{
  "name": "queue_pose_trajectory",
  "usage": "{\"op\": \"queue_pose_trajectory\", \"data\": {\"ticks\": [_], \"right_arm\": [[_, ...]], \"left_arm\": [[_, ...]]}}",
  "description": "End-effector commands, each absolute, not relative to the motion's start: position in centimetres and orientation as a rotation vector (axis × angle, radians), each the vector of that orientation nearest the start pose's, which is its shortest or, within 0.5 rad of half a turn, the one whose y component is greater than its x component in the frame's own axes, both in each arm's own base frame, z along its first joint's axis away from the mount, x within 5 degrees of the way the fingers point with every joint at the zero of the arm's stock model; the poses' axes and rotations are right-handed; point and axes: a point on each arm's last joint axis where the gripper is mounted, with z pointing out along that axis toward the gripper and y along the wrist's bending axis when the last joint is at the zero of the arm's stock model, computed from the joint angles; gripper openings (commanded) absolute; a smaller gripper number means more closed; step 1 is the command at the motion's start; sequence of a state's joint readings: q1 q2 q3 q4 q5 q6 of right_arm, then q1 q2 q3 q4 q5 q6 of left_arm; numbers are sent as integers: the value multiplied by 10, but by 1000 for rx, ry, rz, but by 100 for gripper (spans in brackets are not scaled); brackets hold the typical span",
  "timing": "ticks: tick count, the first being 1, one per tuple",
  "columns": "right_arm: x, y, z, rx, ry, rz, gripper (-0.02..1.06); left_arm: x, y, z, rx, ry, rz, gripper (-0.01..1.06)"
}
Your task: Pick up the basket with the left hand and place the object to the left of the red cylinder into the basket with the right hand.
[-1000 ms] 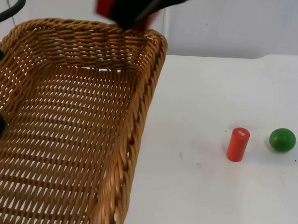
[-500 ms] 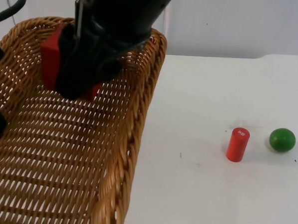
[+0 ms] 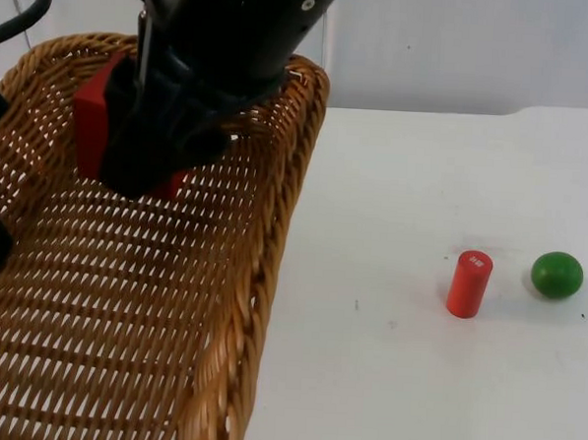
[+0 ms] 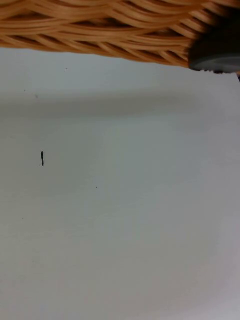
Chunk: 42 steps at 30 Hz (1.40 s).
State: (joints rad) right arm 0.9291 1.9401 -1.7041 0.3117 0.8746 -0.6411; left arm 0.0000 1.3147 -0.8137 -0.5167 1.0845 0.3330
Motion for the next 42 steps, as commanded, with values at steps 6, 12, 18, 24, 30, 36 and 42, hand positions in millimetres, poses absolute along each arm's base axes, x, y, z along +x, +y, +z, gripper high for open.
{"op": "queue_pose_trajectory", "data": {"ticks": [6,12,18,24,30,36,42], "right_arm": [[245,362,270,-1684,1968,482,0],[245,362,266,-1674,1975,483,19],[244,363,268,-1649,1973,508,71],[241,359,286,-1621,1932,514,95],[235,347,317,-1592,1862,491,95],[221,321,358,-1529,1847,458,95],[200,293,378,-1508,1825,464,95]], "left_arm": [[214,-42,246,135,2900,-705,0],[214,-42,246,135,2900,-705,0],[214,-42,246,135,2900,-705,0],[214,-42,246,135,2900,-705,0],[214,-42,246,135,2900,-705,0],[214,-42,246,135,2900,-705,0],[214,-42,246,139,2900,-704,0]]}}
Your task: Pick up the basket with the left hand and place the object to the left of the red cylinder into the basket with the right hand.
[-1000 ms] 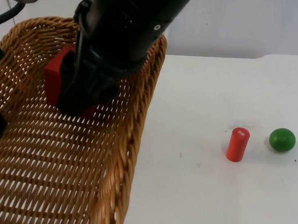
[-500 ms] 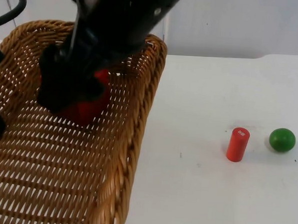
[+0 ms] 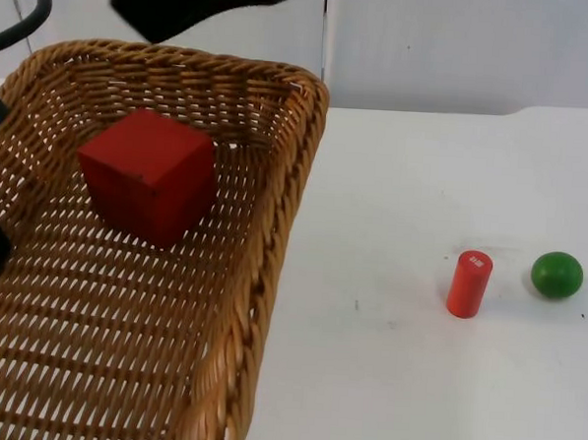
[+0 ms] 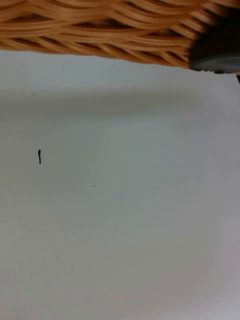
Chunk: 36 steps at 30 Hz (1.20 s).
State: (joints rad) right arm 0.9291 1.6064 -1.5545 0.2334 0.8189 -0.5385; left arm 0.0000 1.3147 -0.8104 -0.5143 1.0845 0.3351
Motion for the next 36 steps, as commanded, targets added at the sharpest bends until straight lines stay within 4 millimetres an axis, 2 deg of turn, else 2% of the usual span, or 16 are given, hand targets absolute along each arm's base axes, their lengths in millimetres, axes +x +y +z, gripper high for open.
{"op": "queue_pose_trajectory", "data": {"ticks": [1,15,20,28,36], "right_arm": [[197,289,377,-1502,1831,466,95],[158,228,380,-1336,1825,481,95],[149,214,386,-1317,1788,474,95],[138,199,397,-1307,1777,476,95],[135,195,399,-1315,1773,473,95]], "left_arm": [[214,-42,246,139,2900,-704,0],[214,-42,246,144,2897,-703,0],[214,-42,246,159,2892,-699,0],[215,-42,247,155,2887,-701,0],[215,-44,247,153,2876,-725,0]]}}
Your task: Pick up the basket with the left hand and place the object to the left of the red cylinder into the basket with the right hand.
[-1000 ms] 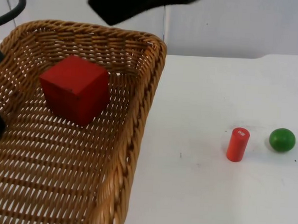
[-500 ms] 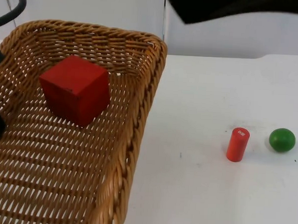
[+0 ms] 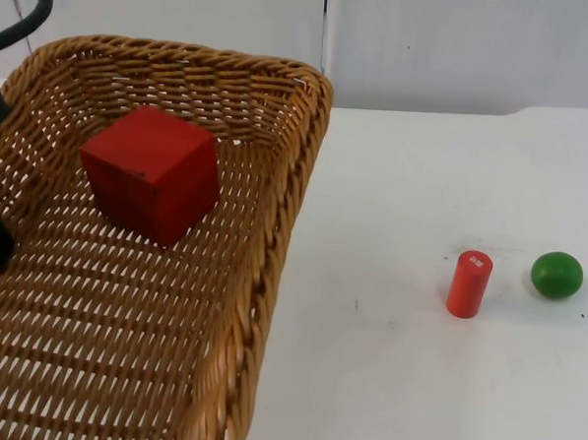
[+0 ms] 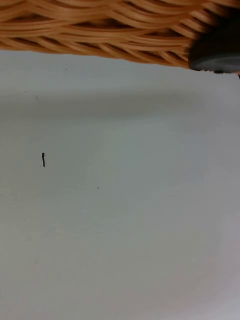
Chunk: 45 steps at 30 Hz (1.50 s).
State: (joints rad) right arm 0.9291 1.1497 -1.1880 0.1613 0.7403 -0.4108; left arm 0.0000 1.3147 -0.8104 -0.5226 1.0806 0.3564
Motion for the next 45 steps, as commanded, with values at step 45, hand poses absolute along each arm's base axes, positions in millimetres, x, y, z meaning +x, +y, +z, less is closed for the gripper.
{"op": "queue_pose_trajectory", "data": {"ticks": [45], "right_arm": [[128,186,406,-1307,1763,482,95]], "left_arm": [[327,-44,179,117,2849,-729,0]]}}
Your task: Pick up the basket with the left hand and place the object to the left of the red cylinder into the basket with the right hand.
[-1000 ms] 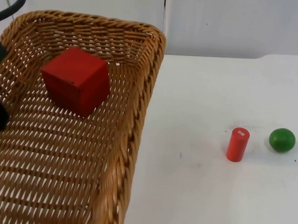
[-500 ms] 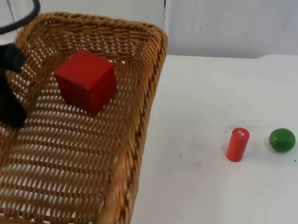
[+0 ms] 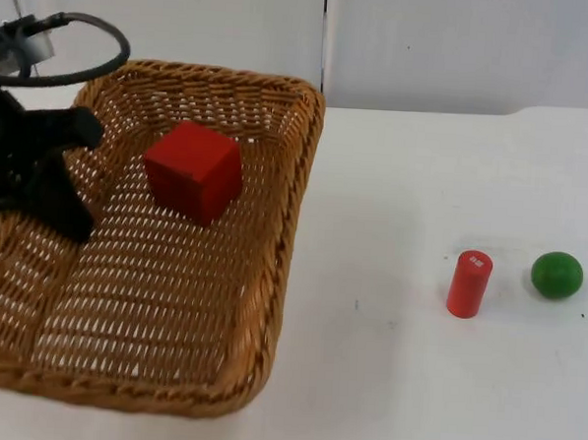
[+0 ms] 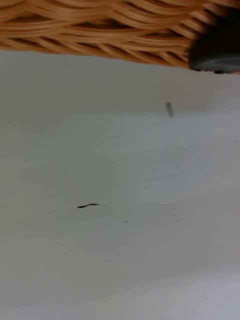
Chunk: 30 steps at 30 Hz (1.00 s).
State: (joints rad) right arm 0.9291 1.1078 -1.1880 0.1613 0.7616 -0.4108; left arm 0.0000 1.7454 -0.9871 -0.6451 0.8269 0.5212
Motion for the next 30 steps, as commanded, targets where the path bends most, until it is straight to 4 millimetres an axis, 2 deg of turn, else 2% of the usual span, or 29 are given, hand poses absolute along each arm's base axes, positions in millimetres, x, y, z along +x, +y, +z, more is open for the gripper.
{"op": "queue_pose_trajectory", "data": {"ticks": [1,2,6,7,10,15,21,30], "right_arm": [[128,186,406,-1307,1763,482,95],[128,186,406,-1307,1763,482,95],[128,186,406,-1310,1766,481,95],[128,186,406,-1310,1766,481,95],[128,186,406,-1310,1766,481,95],[127,185,404,-1325,1782,478,95],[126,185,402,-1326,1810,483,95],[125,184,401,-1337,1822,480,95]], "left_arm": [[333,-44,176,118,2852,-732,0],[333,-44,176,118,2852,-732,0],[358,-45,168,129,2854,-744,0],[358,-45,168,129,2854,-744,0],[375,-45,159,140,2864,-762,0],[395,-36,147,115,2872,-786,0],[407,-21,130,78,2870,-763,0],[424,-19,115,128,2874,-731,0]]}}
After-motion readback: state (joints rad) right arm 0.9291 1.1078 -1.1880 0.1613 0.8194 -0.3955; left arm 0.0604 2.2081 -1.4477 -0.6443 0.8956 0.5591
